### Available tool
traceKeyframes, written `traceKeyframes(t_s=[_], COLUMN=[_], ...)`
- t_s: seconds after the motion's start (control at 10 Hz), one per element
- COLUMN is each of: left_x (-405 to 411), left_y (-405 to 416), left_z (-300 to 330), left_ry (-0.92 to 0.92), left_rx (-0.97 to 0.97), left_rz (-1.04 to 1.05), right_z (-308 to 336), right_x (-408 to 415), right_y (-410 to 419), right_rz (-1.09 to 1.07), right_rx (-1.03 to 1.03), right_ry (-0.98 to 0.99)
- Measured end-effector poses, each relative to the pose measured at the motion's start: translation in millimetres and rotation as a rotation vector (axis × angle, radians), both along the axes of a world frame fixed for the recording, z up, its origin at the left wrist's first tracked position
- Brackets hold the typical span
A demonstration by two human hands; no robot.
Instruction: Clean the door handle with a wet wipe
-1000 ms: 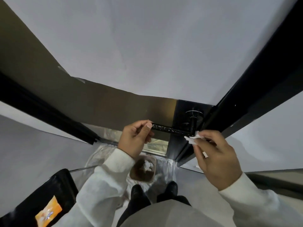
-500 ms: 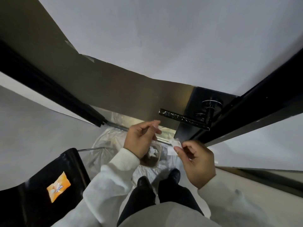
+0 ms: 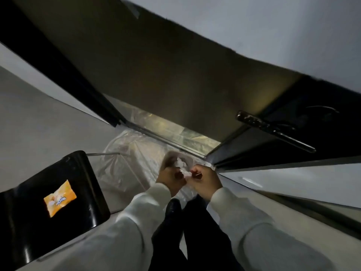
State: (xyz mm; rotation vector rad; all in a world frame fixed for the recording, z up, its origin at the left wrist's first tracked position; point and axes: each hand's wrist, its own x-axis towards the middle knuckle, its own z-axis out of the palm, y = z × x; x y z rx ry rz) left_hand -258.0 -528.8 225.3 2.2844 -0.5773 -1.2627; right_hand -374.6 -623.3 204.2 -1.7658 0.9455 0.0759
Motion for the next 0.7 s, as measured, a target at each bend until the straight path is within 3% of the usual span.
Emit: traceKeyframes(t_s=[0.3,0.6,0.7], left_x=[32.2,56.0,48.7], left_y=[31.4,31.3,41.5], left_z=[-164.6,-330.4,-364.5], left_ry=[0.092,-0.024,-0.019], left_rx=[0.174,0.133,0.124], left_rz=[-0.080,-0.022,0.078], right_z=[-167.8,-329.5,-364.8], right_x=[24.6,49.1,46.6], right_y=[17.3,1.3,-3.7], right_rz=[0.062,0.083,0.092], right_rx=[-0.032,-0.012,-0.028], right_ry=[0.214,0.227,0.322])
